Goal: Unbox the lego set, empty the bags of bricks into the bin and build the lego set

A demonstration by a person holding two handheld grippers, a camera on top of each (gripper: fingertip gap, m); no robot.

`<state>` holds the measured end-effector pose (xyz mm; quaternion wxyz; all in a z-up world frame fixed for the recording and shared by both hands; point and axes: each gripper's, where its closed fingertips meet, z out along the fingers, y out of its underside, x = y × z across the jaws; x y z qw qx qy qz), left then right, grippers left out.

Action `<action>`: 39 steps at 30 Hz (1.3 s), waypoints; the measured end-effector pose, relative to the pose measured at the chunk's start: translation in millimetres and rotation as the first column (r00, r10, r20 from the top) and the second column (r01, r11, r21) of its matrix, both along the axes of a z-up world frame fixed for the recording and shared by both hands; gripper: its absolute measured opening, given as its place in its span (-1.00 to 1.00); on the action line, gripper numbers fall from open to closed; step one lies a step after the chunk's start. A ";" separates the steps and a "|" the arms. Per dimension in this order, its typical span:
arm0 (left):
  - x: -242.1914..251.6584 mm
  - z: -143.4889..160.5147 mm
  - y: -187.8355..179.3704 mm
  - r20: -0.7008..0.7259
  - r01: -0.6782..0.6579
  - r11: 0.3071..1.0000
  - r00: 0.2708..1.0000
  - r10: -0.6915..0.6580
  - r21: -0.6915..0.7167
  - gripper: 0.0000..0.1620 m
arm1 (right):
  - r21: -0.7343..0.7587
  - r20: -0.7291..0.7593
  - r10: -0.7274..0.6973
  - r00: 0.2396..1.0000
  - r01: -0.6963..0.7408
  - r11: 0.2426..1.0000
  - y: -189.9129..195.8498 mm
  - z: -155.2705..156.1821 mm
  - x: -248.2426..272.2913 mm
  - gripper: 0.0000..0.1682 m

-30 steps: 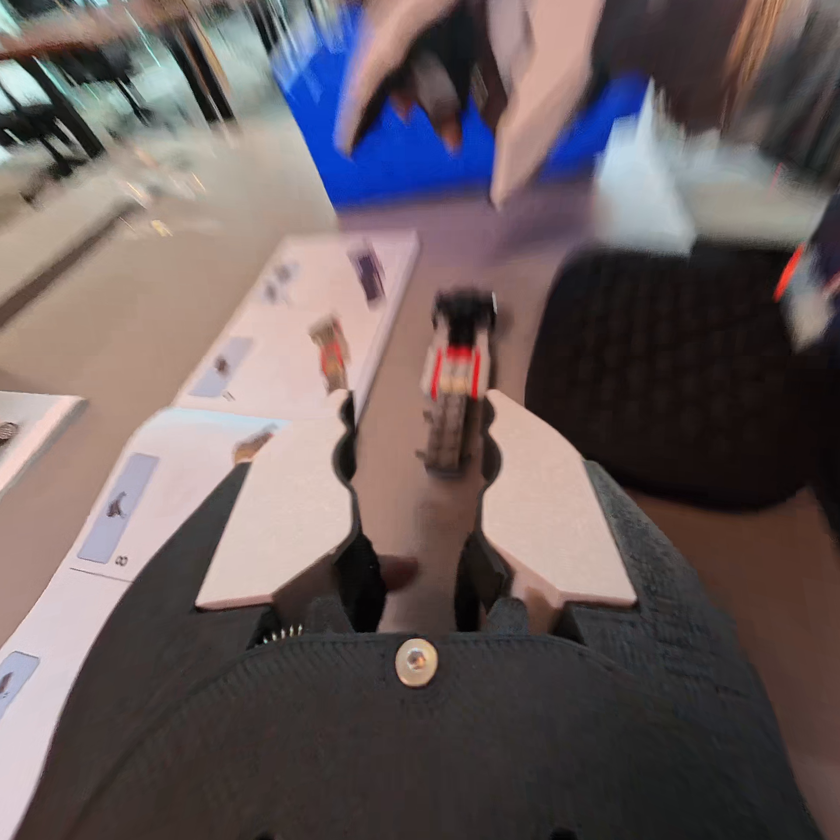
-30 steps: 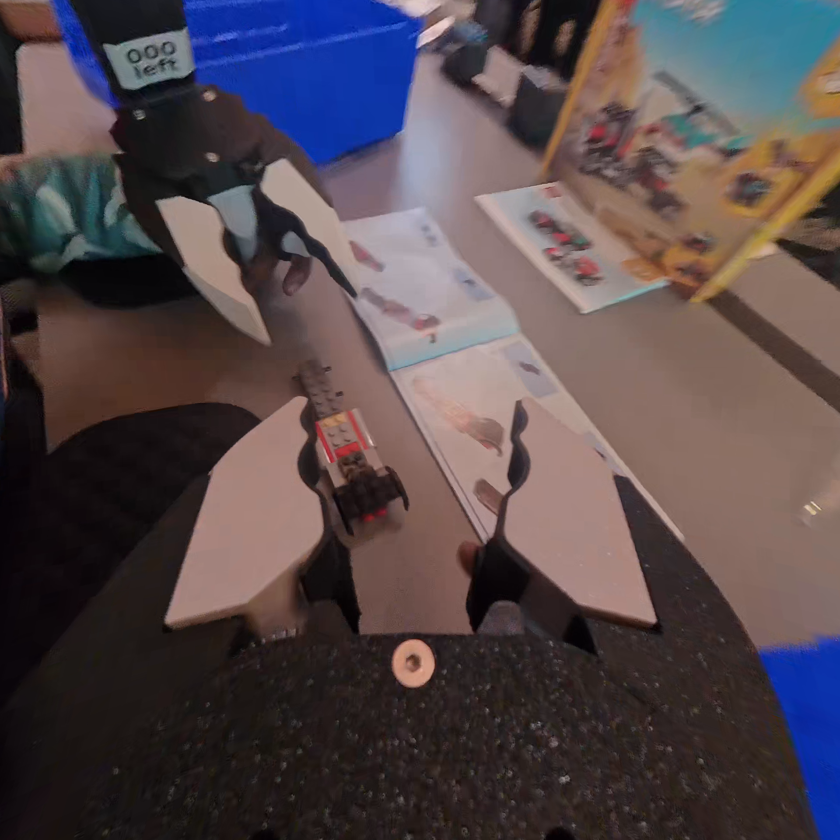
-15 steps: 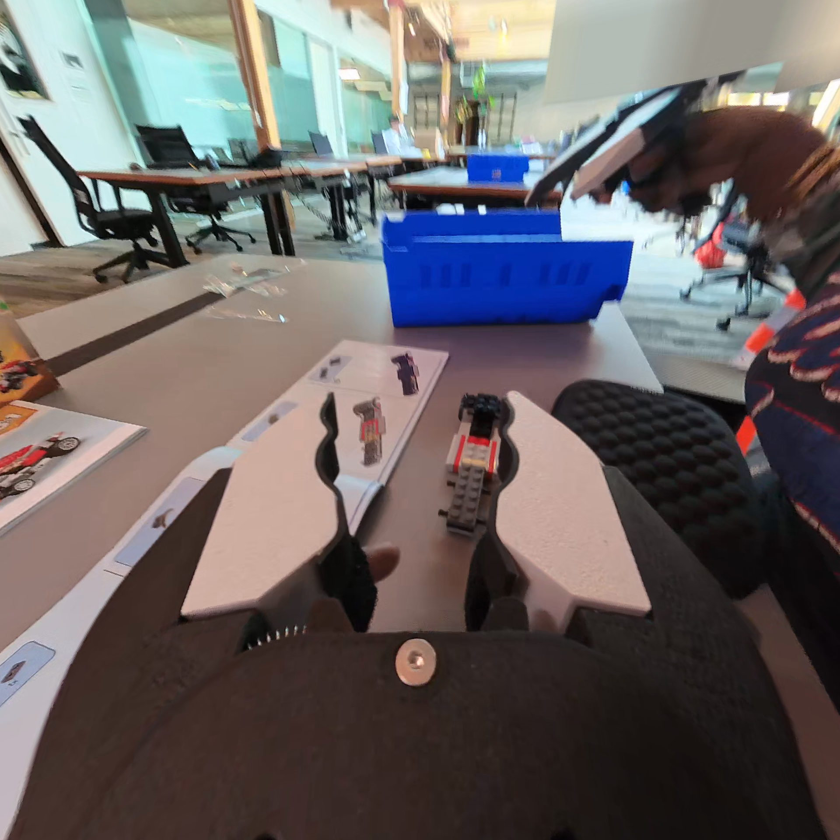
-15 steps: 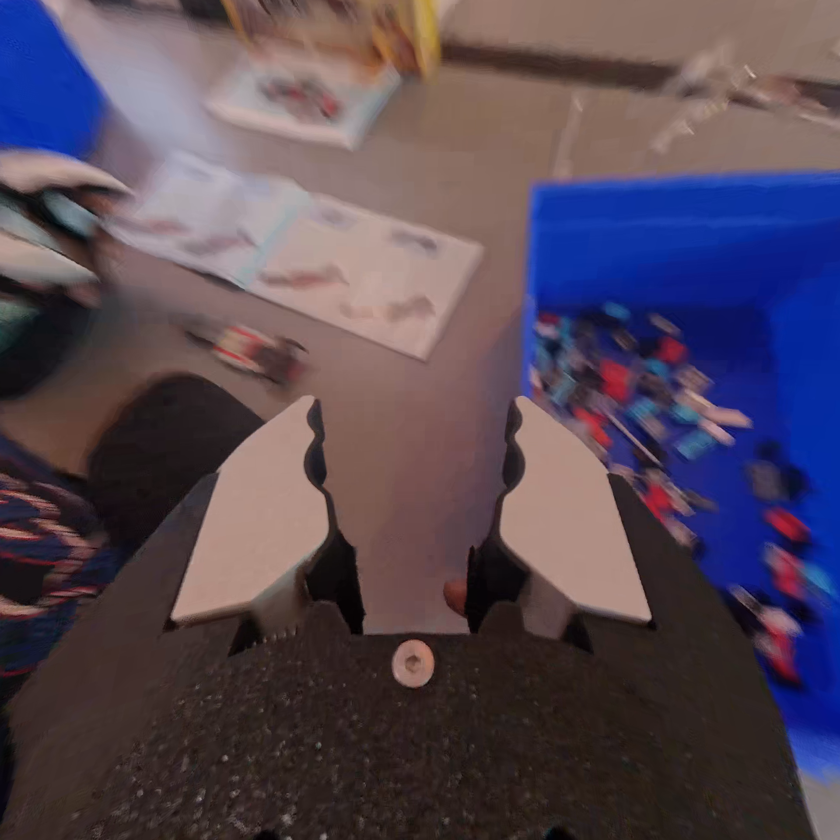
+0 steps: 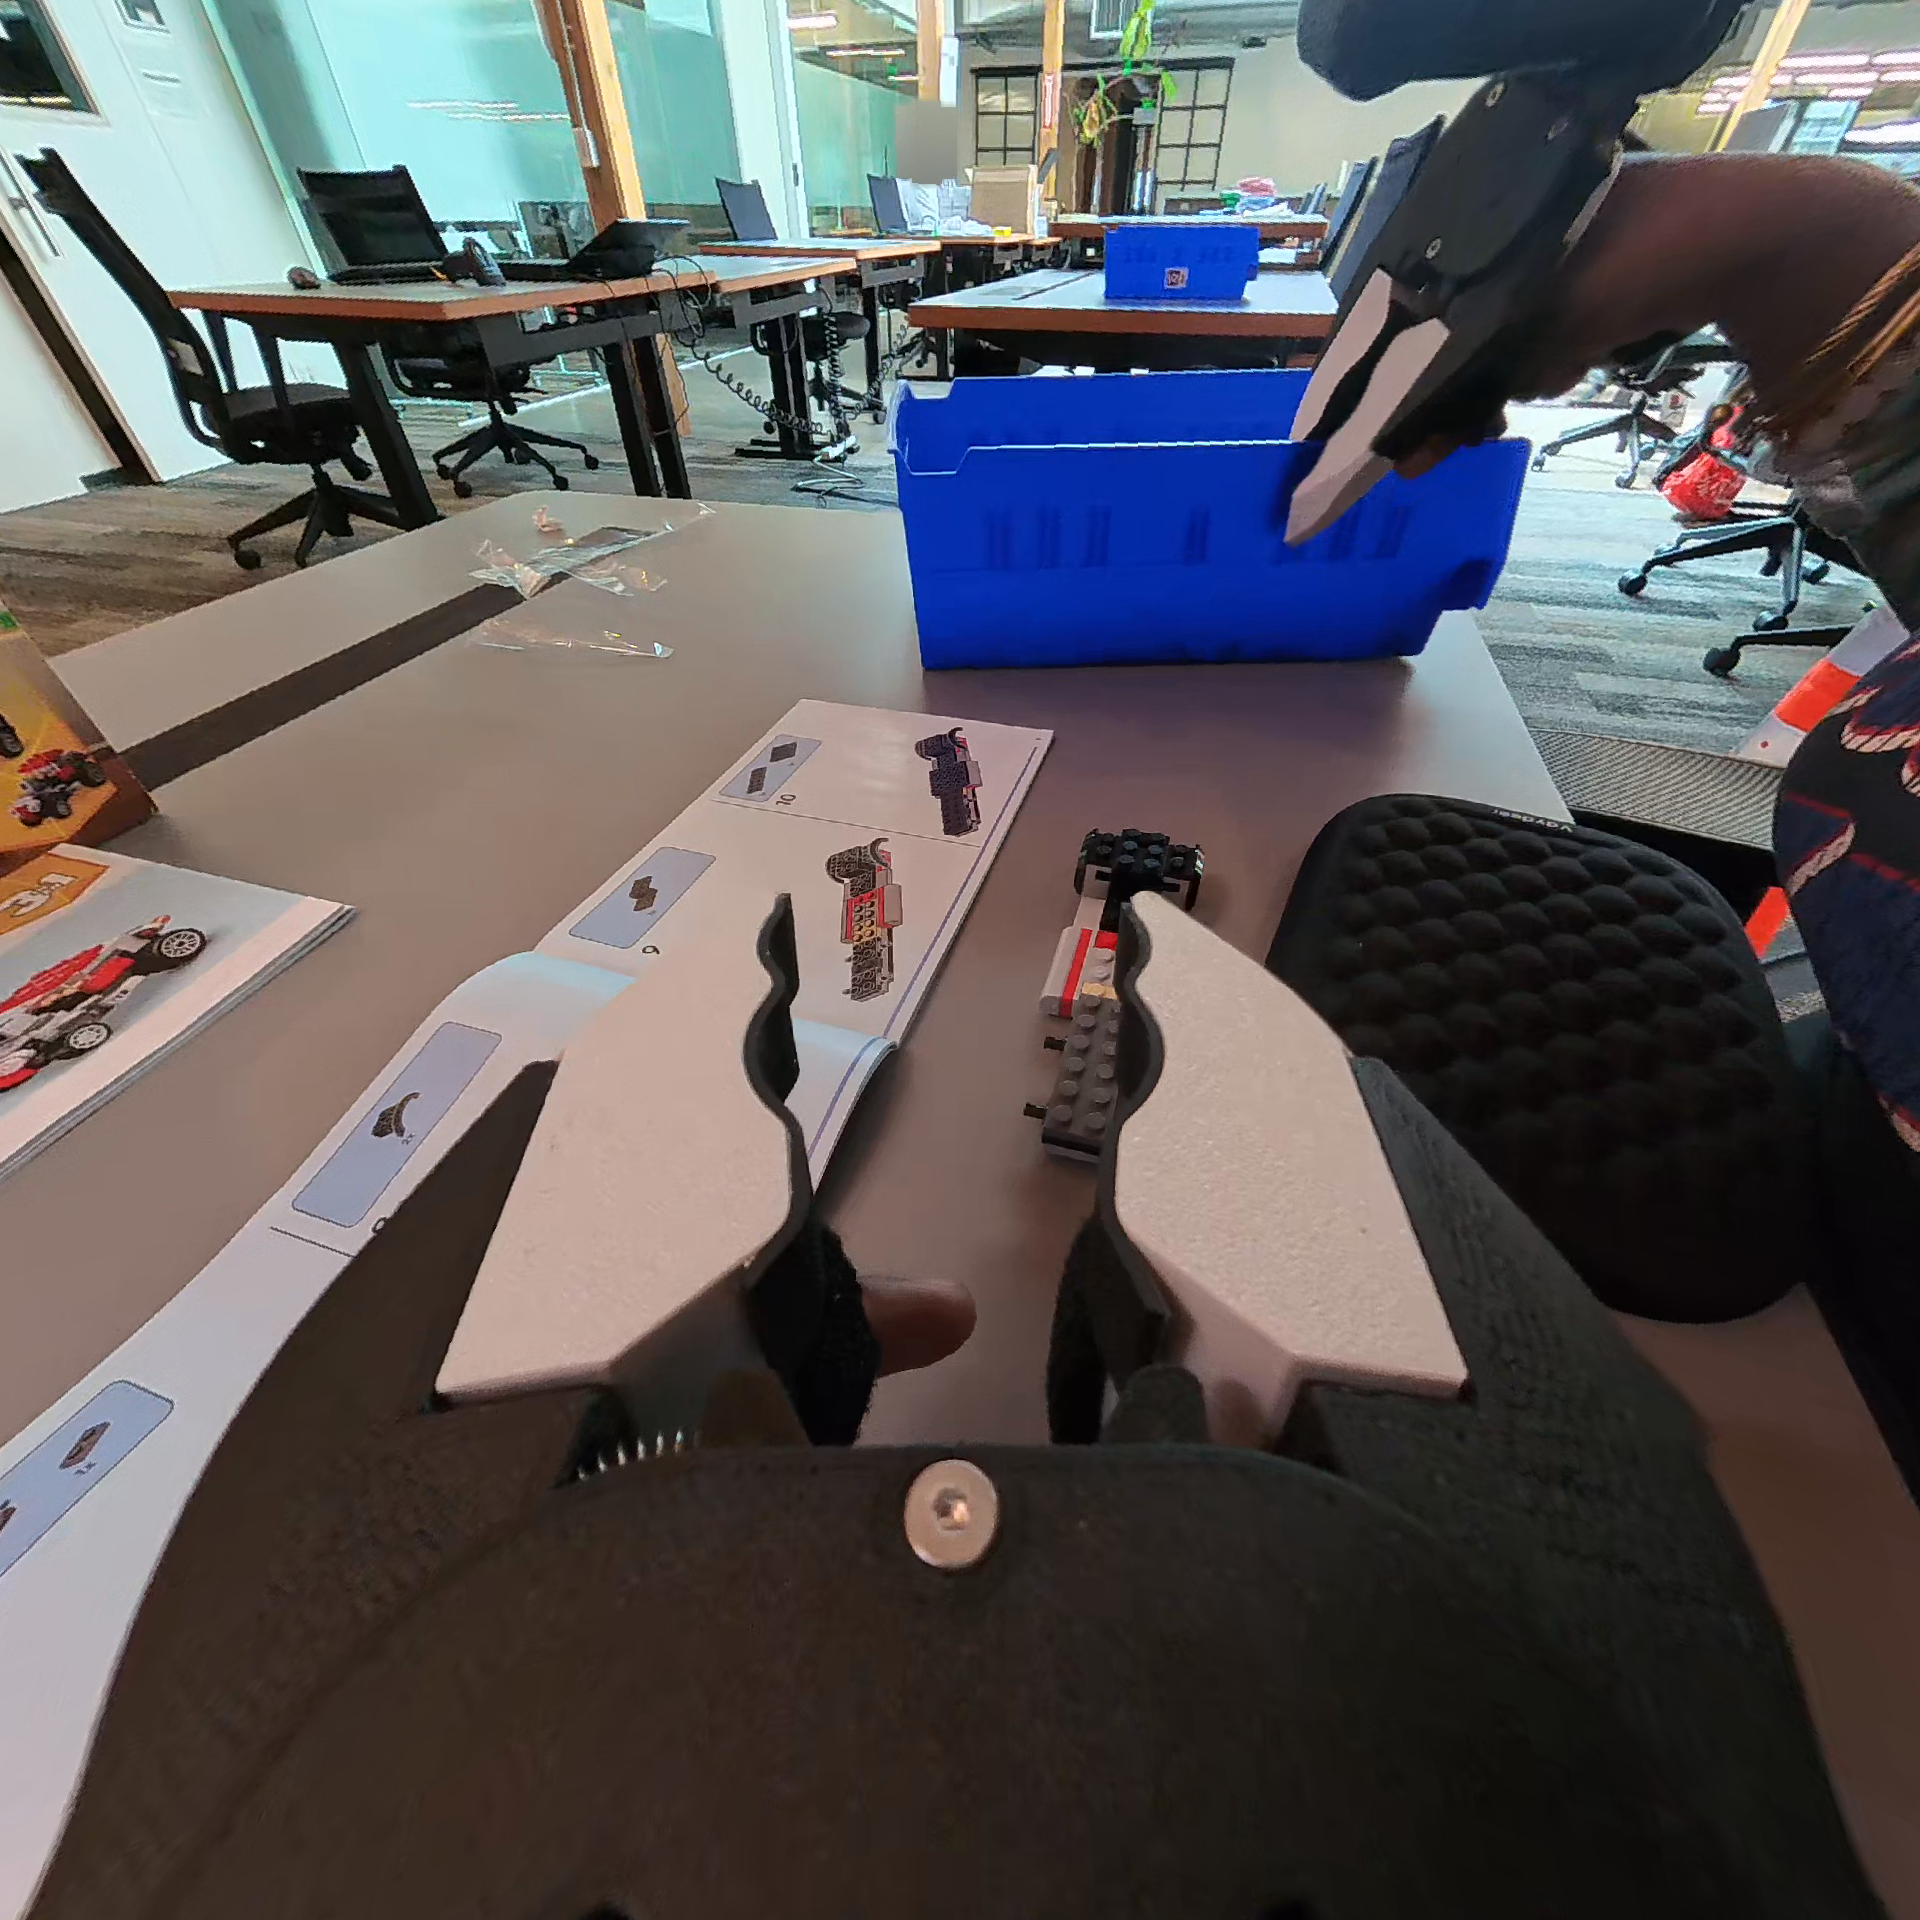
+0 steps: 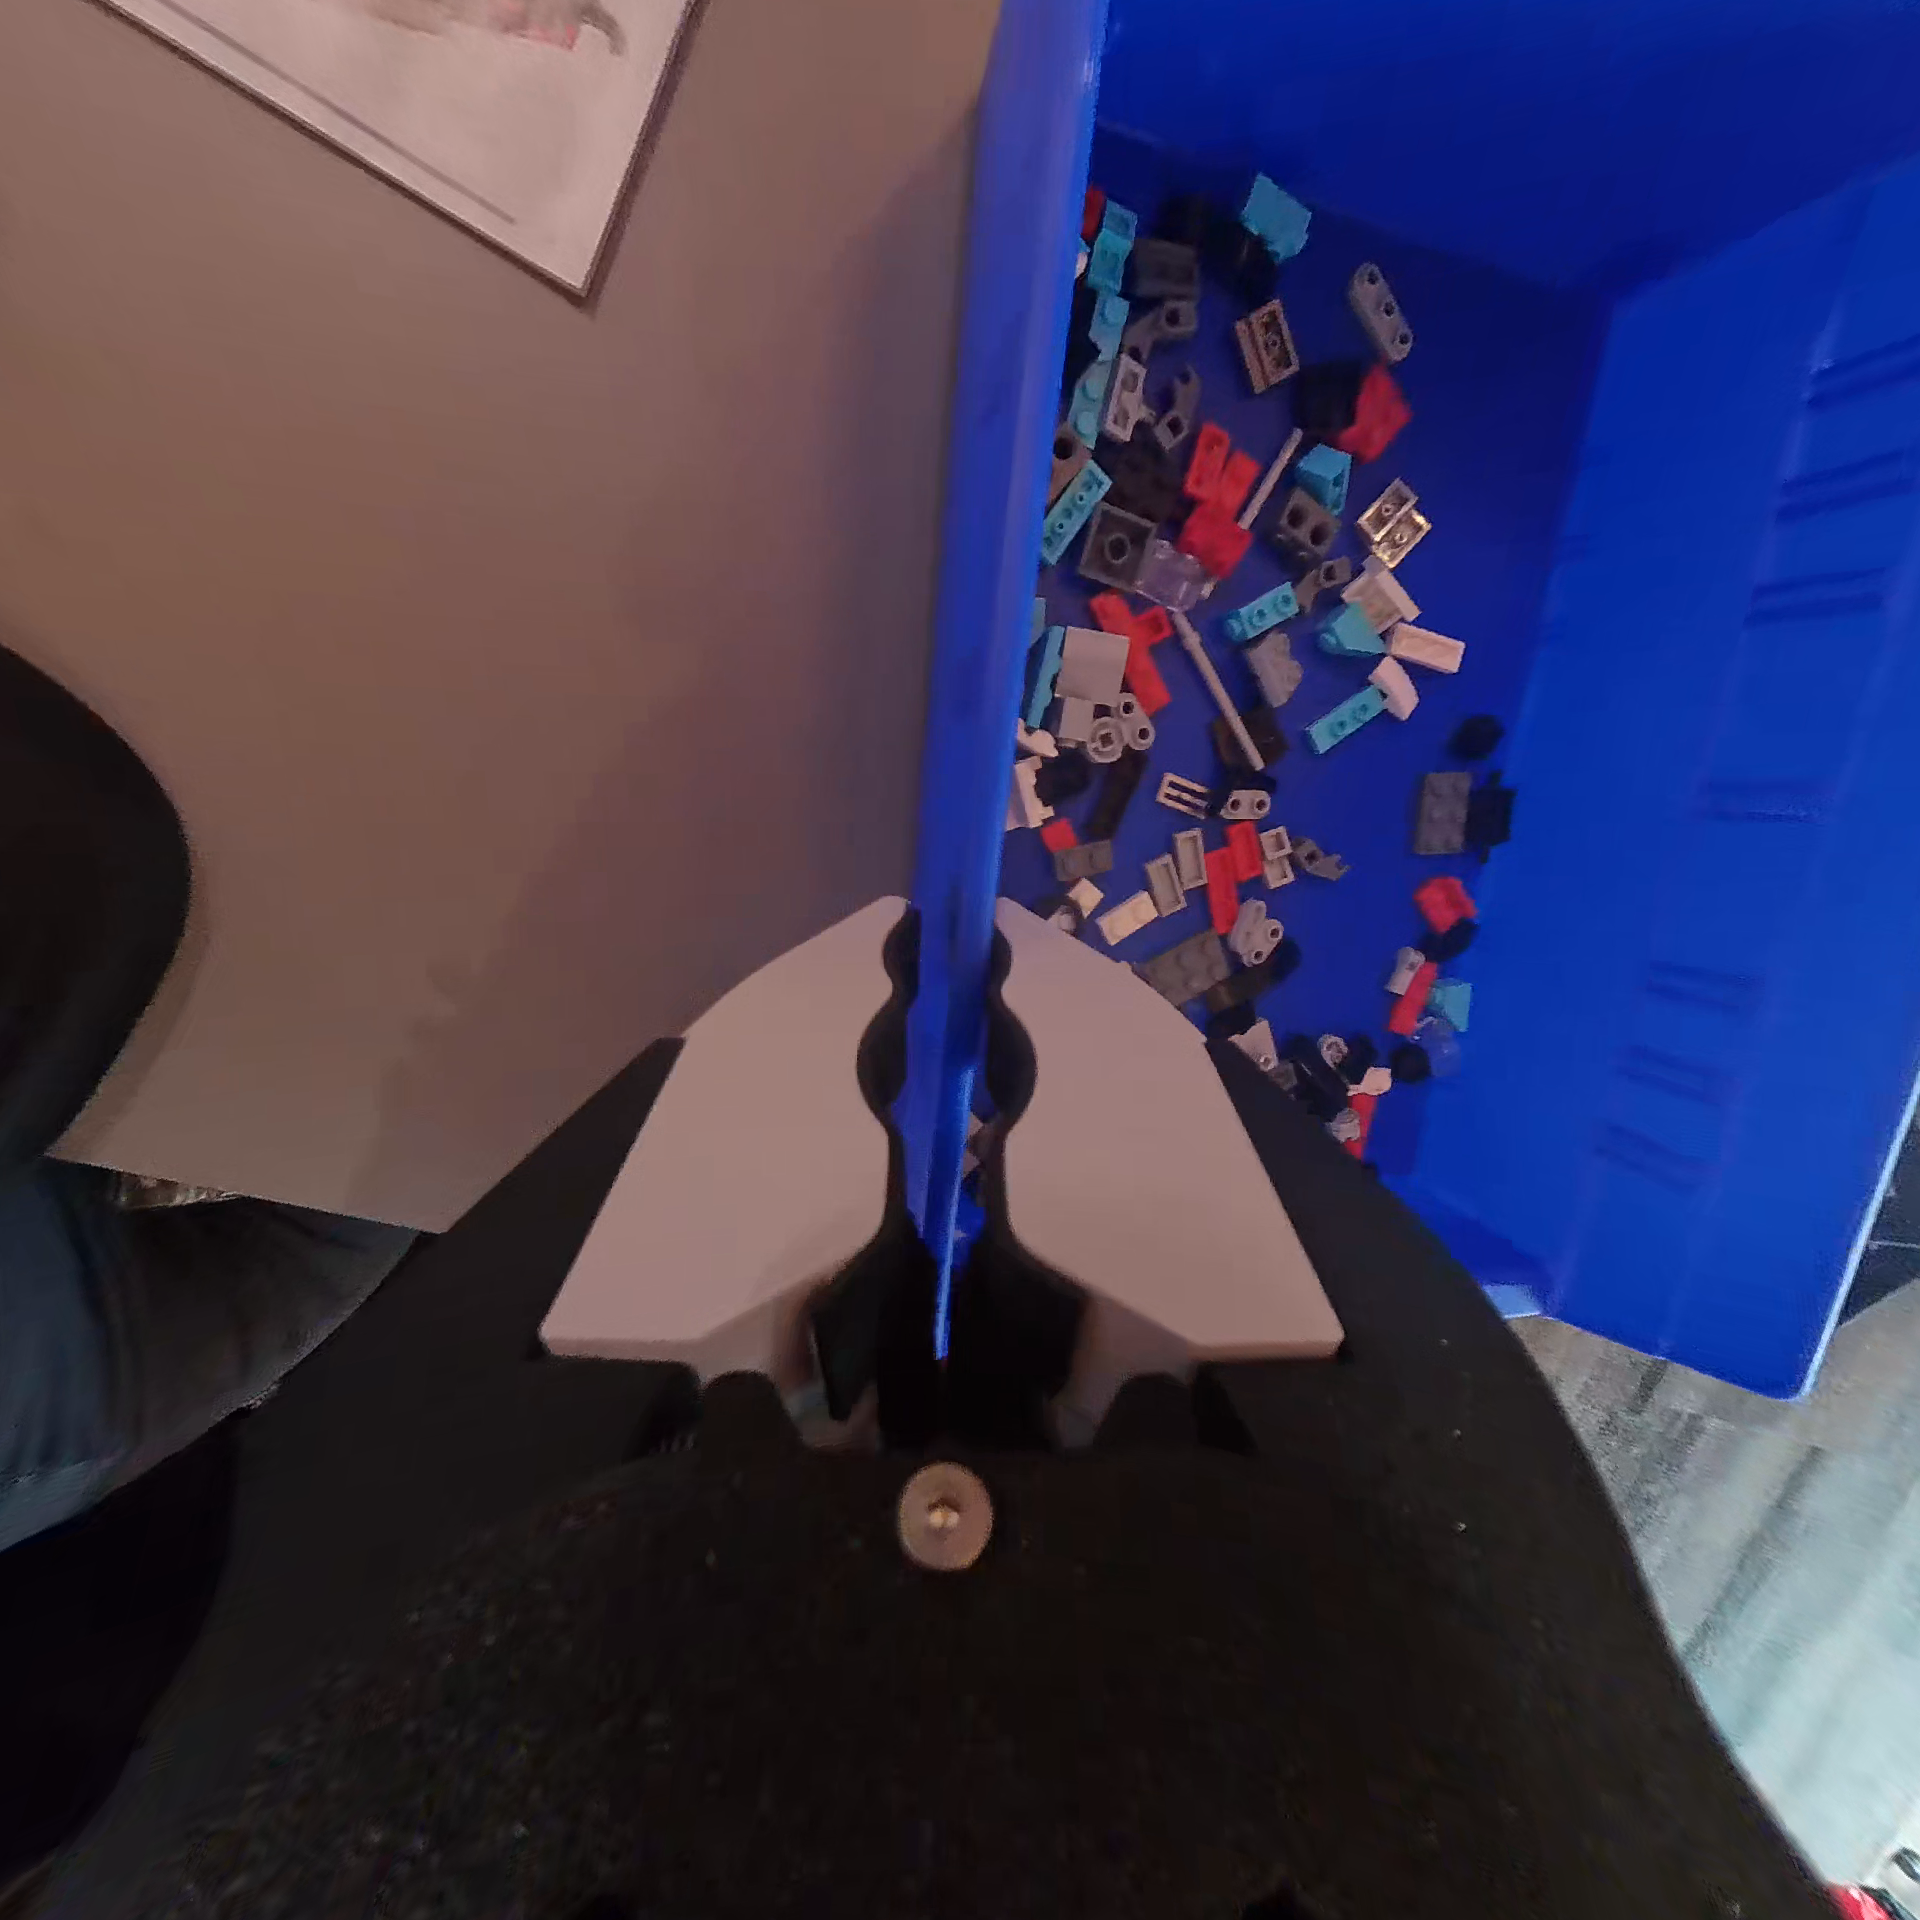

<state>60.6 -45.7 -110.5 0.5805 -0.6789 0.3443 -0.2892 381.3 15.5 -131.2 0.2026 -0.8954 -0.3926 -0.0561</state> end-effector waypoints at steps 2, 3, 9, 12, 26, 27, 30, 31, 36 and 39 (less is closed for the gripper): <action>0.0 -0.6 -0.3 -0.009 -0.001 1.000 1.000 0.001 -0.001 -0.28 | 0.001 0.007 -0.001 1.000 0.001 1.000 1.2 0.2 -0.9 -0.92; 0.1 -0.7 -0.6 -0.012 0.000 1.000 1.000 0.000 -0.001 -0.28 | -0.002 0.004 0.000 1.000 0.000 1.000 1.5 0.3 -2.2 -0.93; 0.5 -3.2 0.0 -0.026 0.001 1.000 1.000 -0.001 -0.002 -0.29 | -0.016 -0.020 0.010 1.000 -0.010 1.000 5.3 0.8 -14.2 -0.93; 1.2 -3.3 0.4 -0.033 0.002 1.000 0.999 -0.002 -0.002 -0.29 | -0.012 -0.028 0.003 1.000 -0.004 1.000 7.5 1.0 -19.8 -0.92; 1.1 -5.3 -0.9 -0.044 0.007 1.000 0.999 -0.007 -0.004 -0.29 | -0.011 -0.094 -0.057 0.994 0.056 0.998 22.0 1.1 -44.5 -0.90; 1.1 -5.4 -0.9 -0.044 0.007 1.000 0.999 -0.007 -0.005 -0.30 | -0.010 -0.094 -0.055 0.994 0.055 0.998 22.6 1.1 -46.4 -0.90; 1.2 -5.7 -1.0 -0.047 0.007 1.000 0.999 -0.007 -0.004 -0.30 | -0.009 -0.095 -0.049 0.994 0.048 0.999 23.5 1.4 -50.8 -0.88; 1.3 -5.8 -1.0 -0.047 0.007 1.000 0.999 -0.007 -0.004 -0.30 | -0.008 -0.102 -0.047 0.994 0.046 0.999 23.9 1.7 -52.0 -0.87; 0.6 -6.4 -0.7 -0.052 0.004 1.000 0.999 -0.004 -0.003 -0.30 | 0.038 -0.179 -0.015 0.984 0.022 0.999 24.7 14.9 -58.4 -0.81; 0.8 -6.8 -0.8 -0.057 0.004 1.000 0.998 -0.004 -0.001 -0.30 | 0.064 -0.210 0.001 0.978 0.013 0.998 23.2 25.2 -54.2 -0.75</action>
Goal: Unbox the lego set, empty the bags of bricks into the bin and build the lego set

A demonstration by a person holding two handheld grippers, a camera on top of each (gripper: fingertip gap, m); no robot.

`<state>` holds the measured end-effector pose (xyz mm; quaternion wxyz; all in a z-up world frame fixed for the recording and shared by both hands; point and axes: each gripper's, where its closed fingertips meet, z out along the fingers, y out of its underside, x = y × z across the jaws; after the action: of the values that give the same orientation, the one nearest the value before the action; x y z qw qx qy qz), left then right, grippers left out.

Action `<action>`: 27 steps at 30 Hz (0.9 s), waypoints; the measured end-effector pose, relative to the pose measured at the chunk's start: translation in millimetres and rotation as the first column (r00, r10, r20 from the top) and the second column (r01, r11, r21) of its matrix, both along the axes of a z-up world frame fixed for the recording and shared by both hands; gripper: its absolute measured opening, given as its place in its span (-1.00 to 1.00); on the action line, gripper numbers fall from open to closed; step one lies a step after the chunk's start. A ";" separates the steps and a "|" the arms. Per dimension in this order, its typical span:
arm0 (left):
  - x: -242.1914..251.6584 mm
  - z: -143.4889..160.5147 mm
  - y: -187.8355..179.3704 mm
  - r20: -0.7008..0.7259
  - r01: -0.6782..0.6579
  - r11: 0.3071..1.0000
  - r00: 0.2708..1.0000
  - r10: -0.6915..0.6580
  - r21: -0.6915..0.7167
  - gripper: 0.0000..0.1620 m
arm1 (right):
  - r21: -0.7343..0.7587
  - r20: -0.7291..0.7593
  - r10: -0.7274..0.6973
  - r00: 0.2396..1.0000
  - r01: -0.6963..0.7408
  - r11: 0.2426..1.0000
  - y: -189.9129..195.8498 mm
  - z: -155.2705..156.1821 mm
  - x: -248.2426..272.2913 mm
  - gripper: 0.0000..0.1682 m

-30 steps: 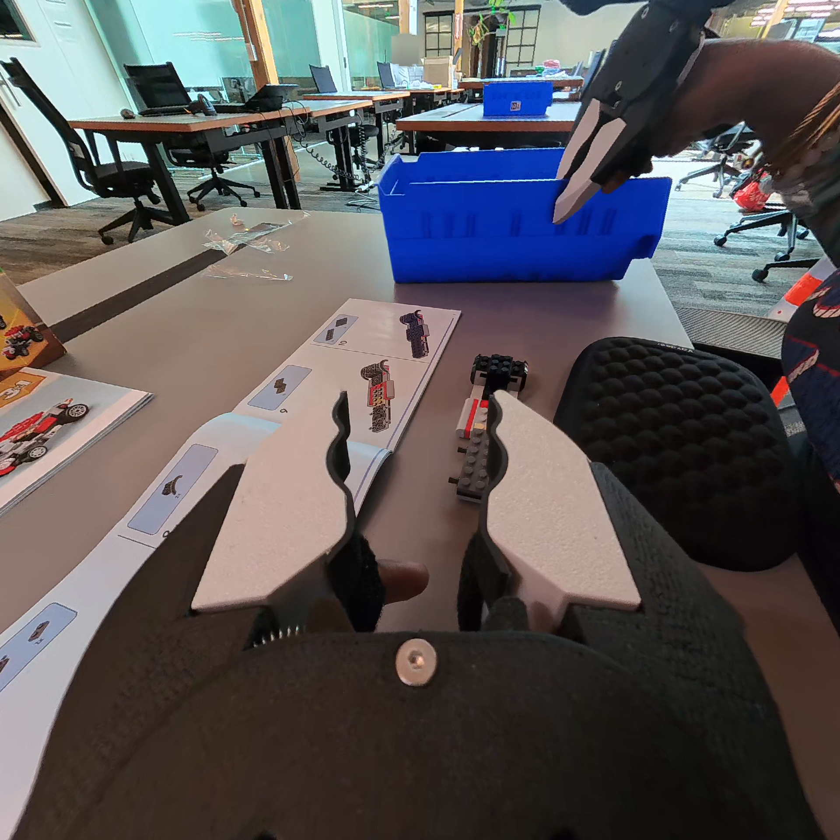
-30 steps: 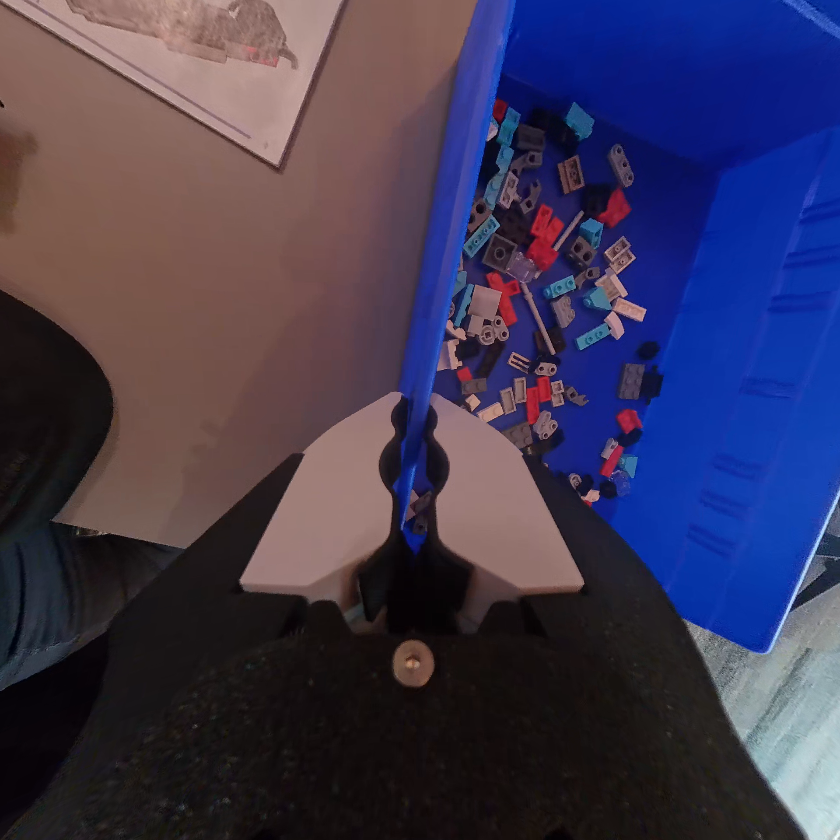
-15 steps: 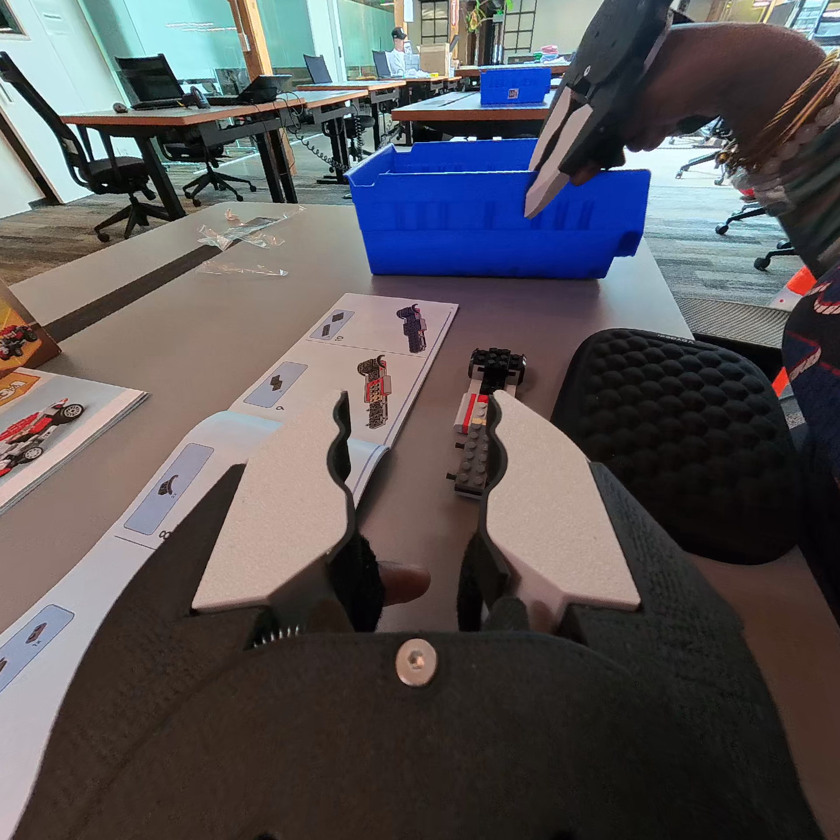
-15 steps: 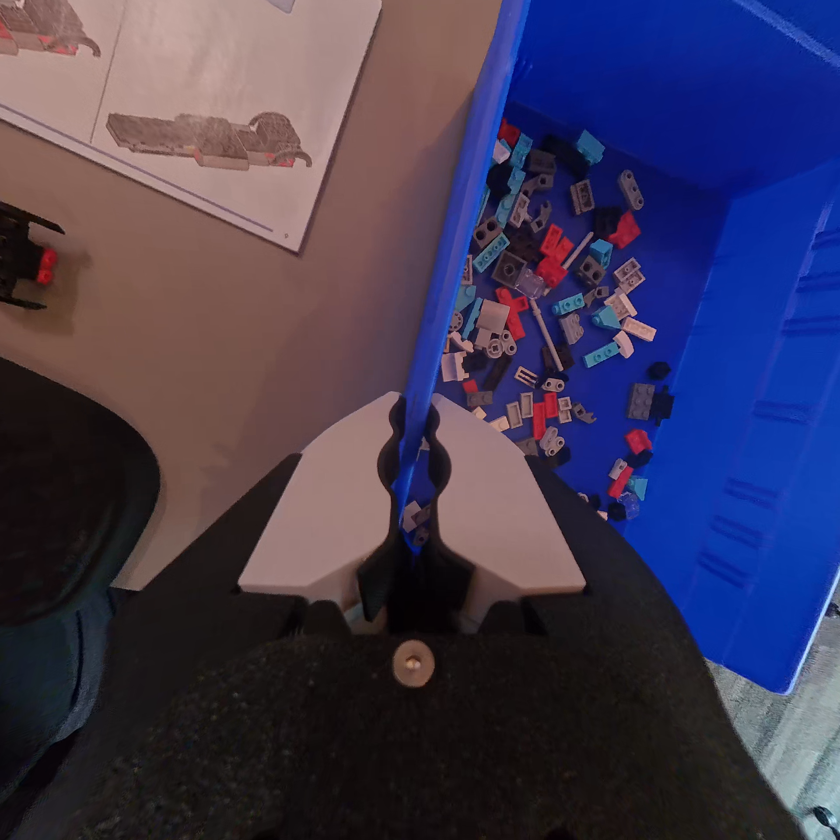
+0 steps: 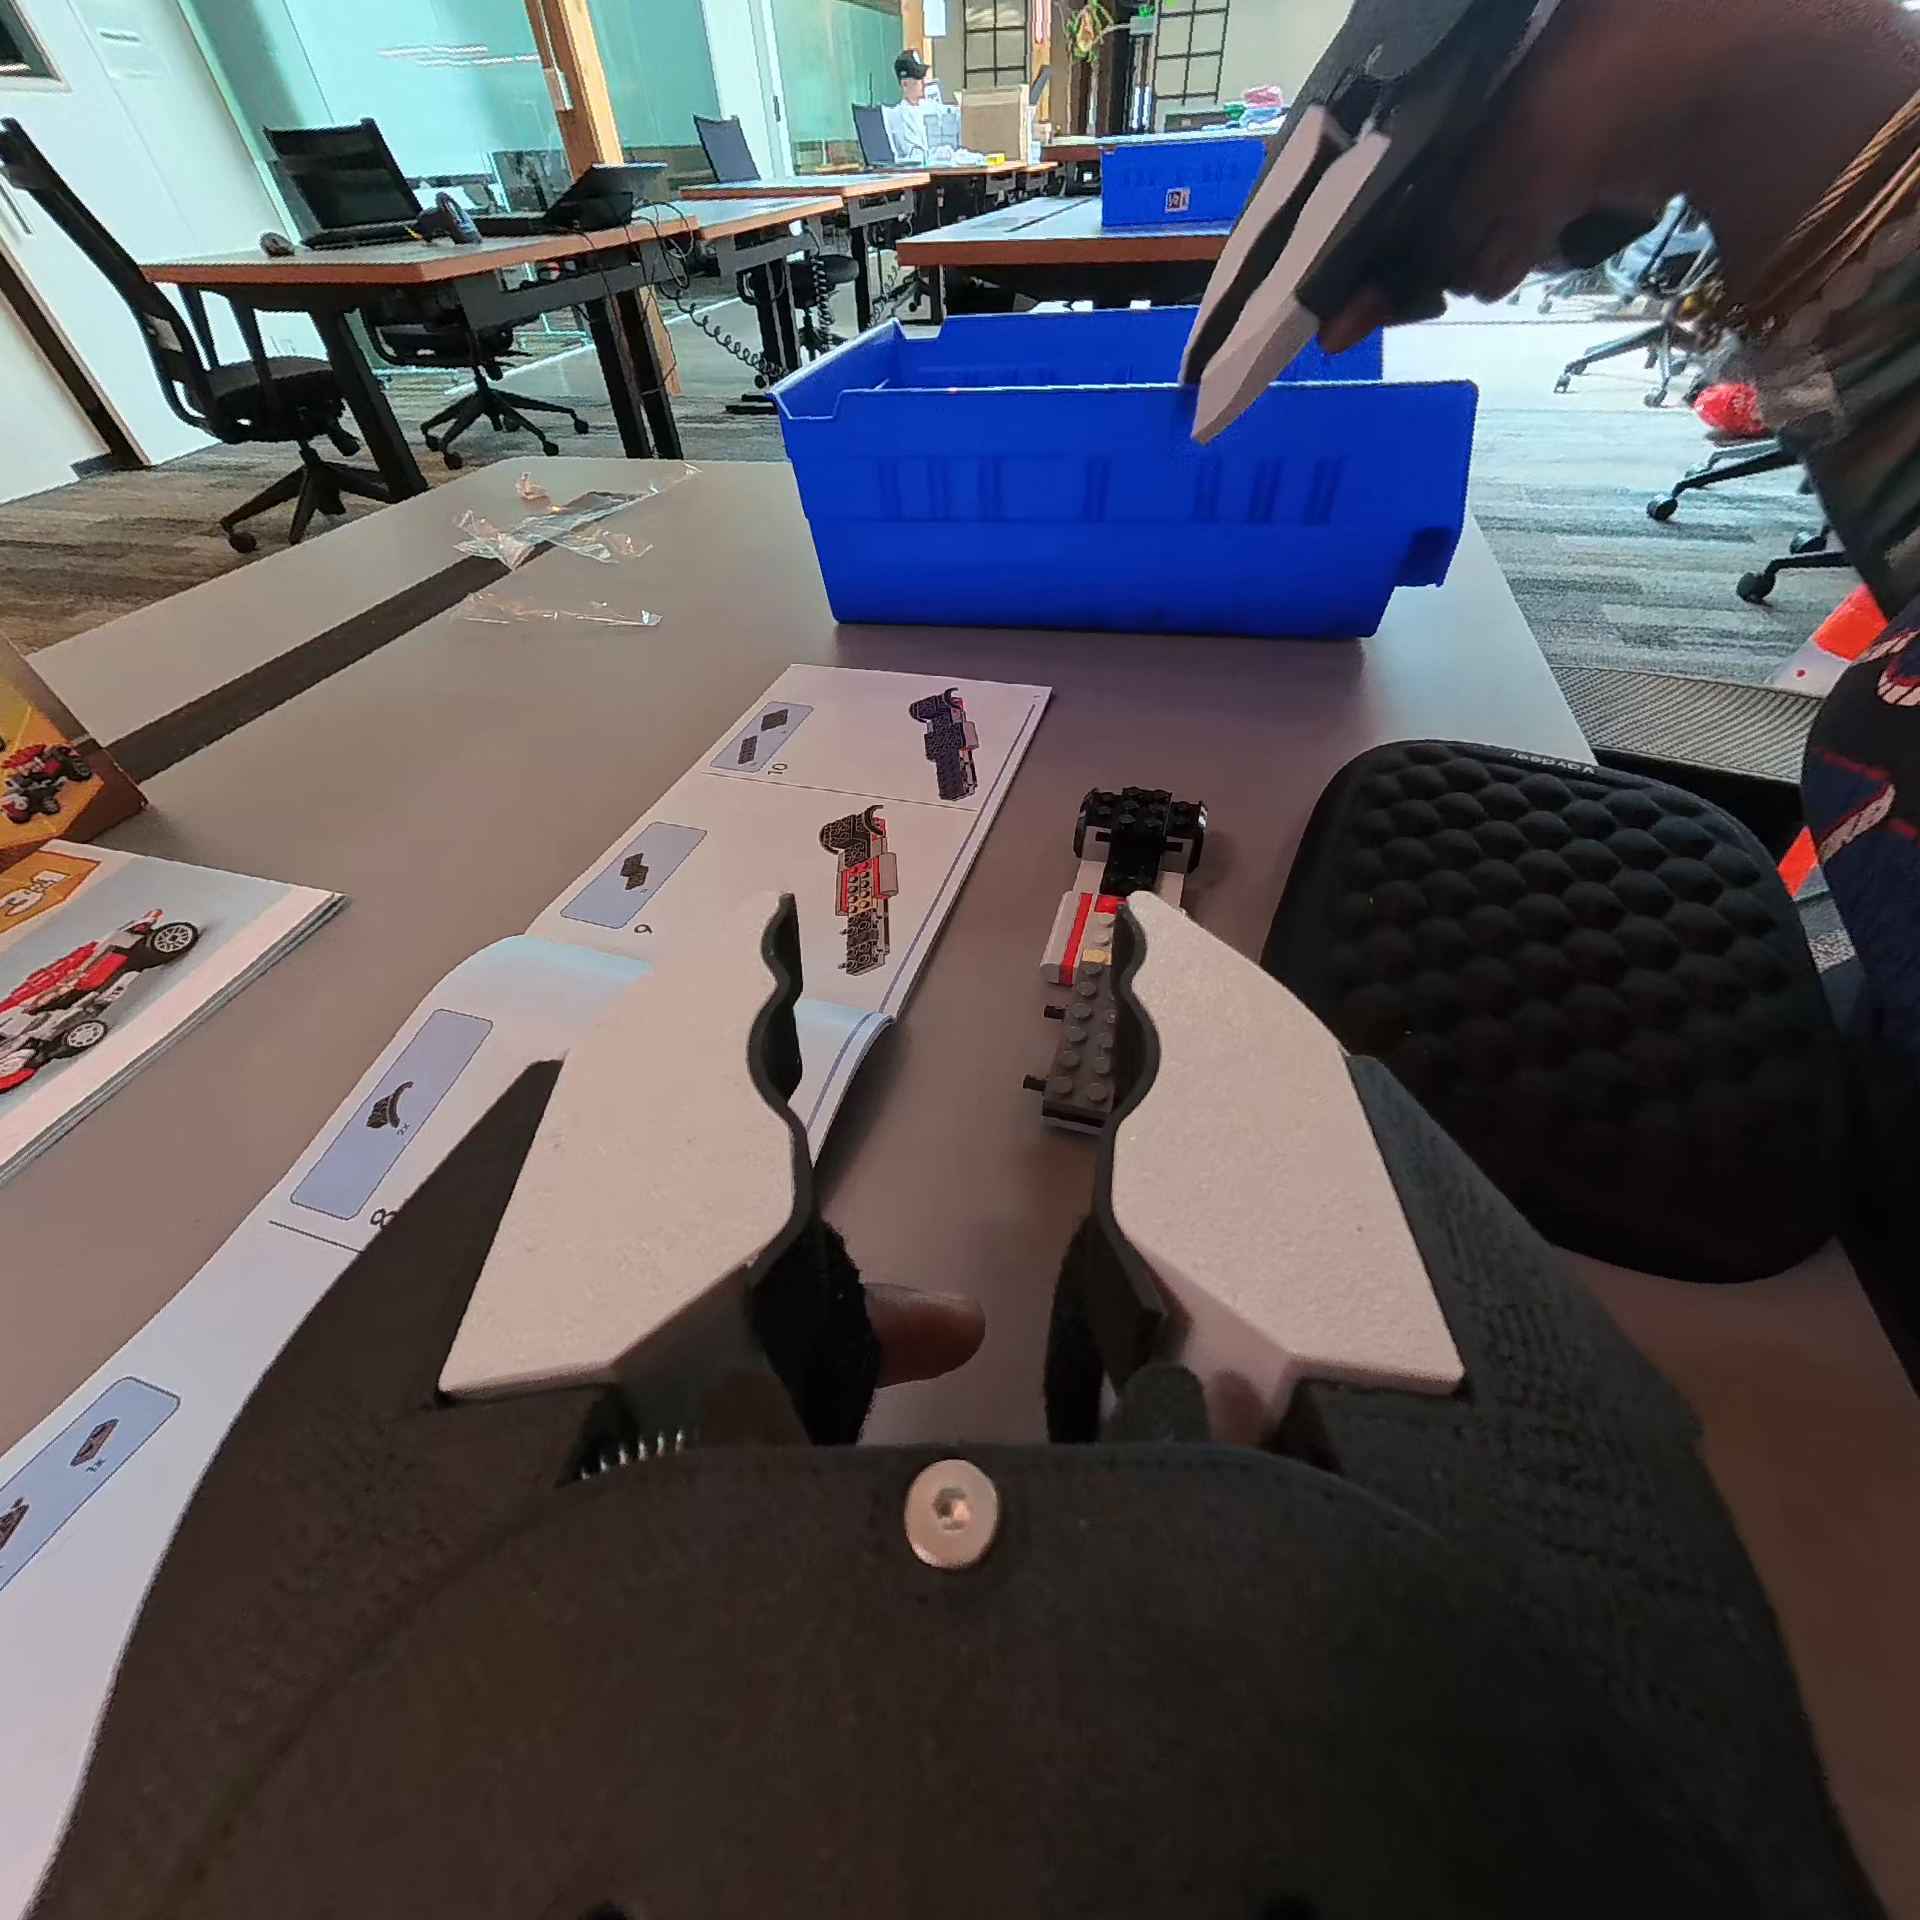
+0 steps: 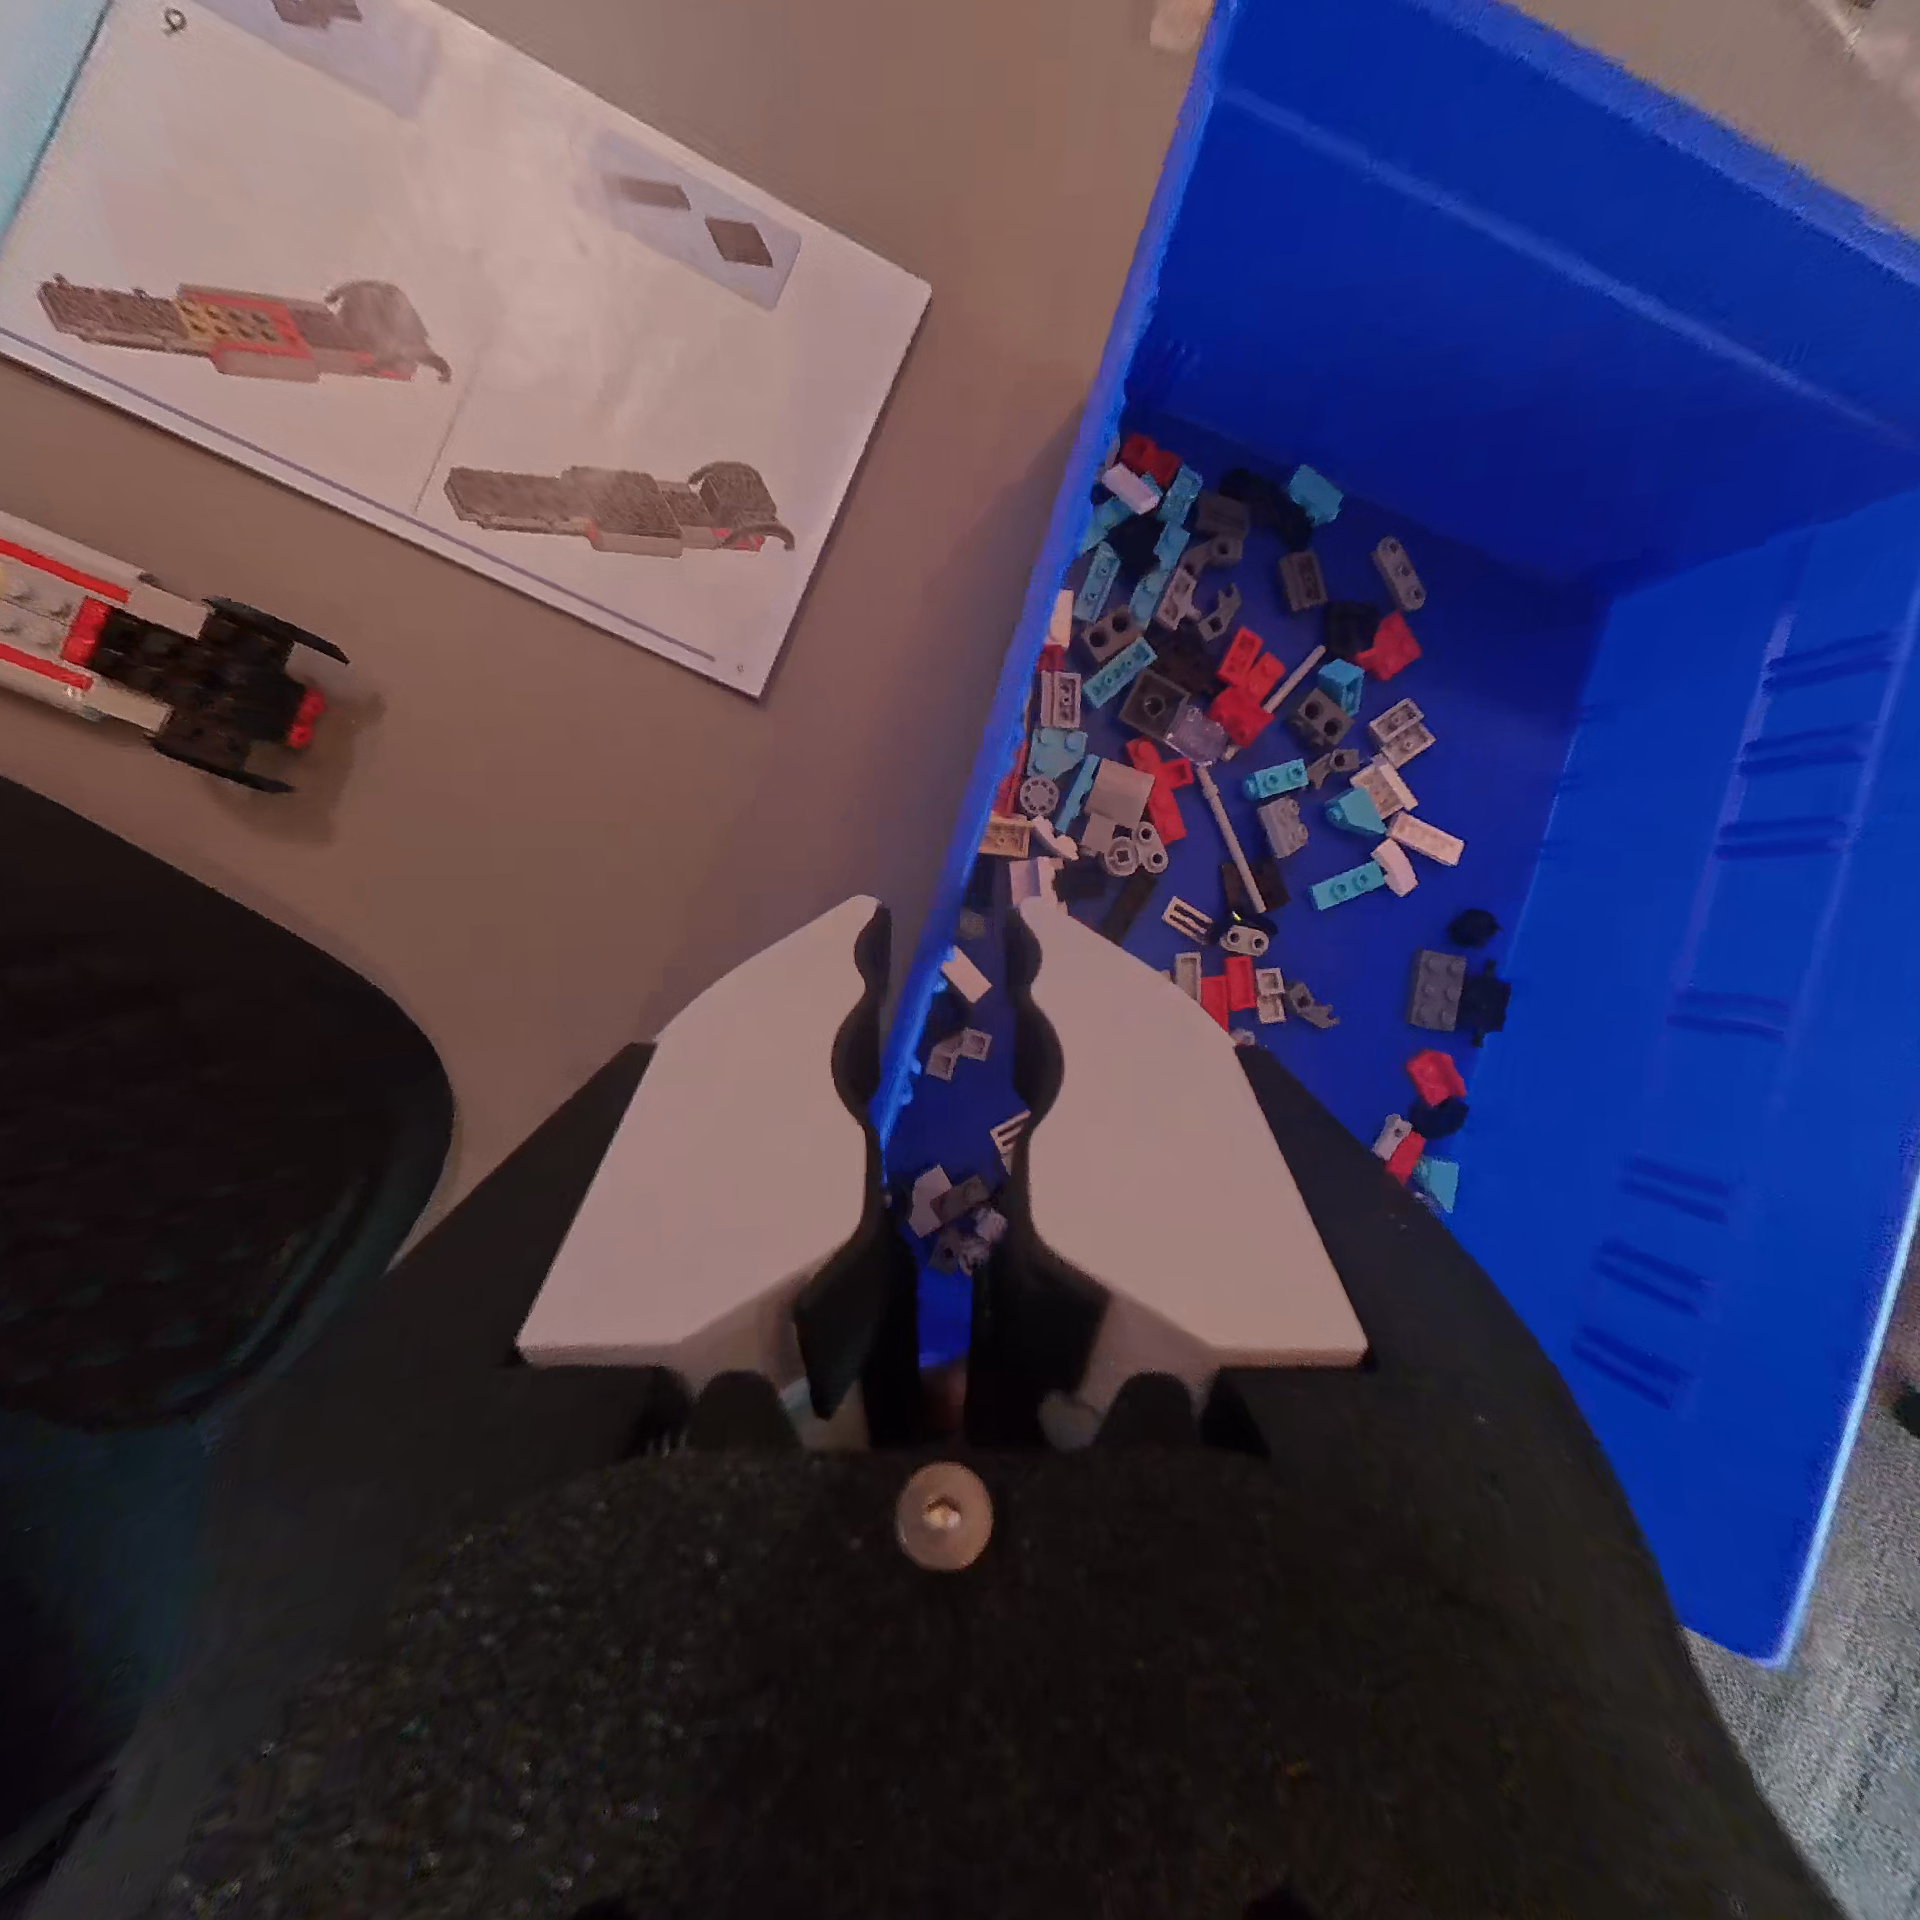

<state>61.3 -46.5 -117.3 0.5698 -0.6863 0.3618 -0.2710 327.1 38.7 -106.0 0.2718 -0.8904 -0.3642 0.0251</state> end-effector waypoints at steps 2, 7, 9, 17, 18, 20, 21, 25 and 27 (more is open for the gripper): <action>0.0 0.3 -0.1 0.000 0.000 1.000 1.000 0.000 0.003 -0.30 | -0.022 -0.007 0.016 1.000 -0.017 1.000 -5.3 0.1 5.9 -0.71; -0.8 2.2 -0.2 0.010 -0.003 1.000 1.000 0.003 0.012 -0.30 | -0.117 -0.052 0.039 0.998 -0.045 0.992 -22.1 -8.8 12.6 -0.64; -0.8 1.9 0.1 0.009 -0.004 1.000 1.000 0.004 0.009 -0.30 | -0.147 -0.052 0.055 0.997 -0.062 0.987 -26.4 -15.0 10.7 -0.64; 0.6 -0.6 0.1 -0.007 -0.001 1.000 1.000 0.001 0.007 -0.30 | -0.144 0.001 0.094 0.996 -0.093 0.985 -24.4 -18.9 6.0 -0.82; 0.6 -0.7 0.1 -0.007 -0.001 1.000 1.000 0.001 0.006 -0.30 | -0.140 0.002 0.093 0.996 -0.092 0.986 -23.6 -18.8 4.9 -0.82; 0.6 -0.8 0.1 -0.008 -0.001 1.000 1.000 0.001 0.006 -0.30 | -0.138 0.000 0.090 0.996 -0.089 0.986 -22.3 -19.1 2.2 -0.82; 0.7 -0.9 0.0 -0.008 0.000 1.000 1.000 0.000 0.006 -0.30 | -0.139 -0.001 0.088 0.996 -0.087 0.987 -21.9 -19.5 0.6 -0.82; 1.2 -1.6 -0.2 -0.013 0.002 1.000 1.000 -0.002 0.006 -0.30 | -0.137 -0.005 0.086 0.996 -0.086 0.987 -20.7 -19.7 -3.6 -0.81; 1.3 -1.8 -0.2 -0.014 0.002 1.000 1.000 -0.002 0.006 -0.30 | -0.135 -0.010 0.081 0.997 -0.082 0.987 -20.0 -20.0 -4.7 -0.81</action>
<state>62.6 -46.7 -119.2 0.5688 -0.6862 0.3674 -0.2659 322.4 18.6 -126.0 0.2104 -0.8911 -0.3972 0.0628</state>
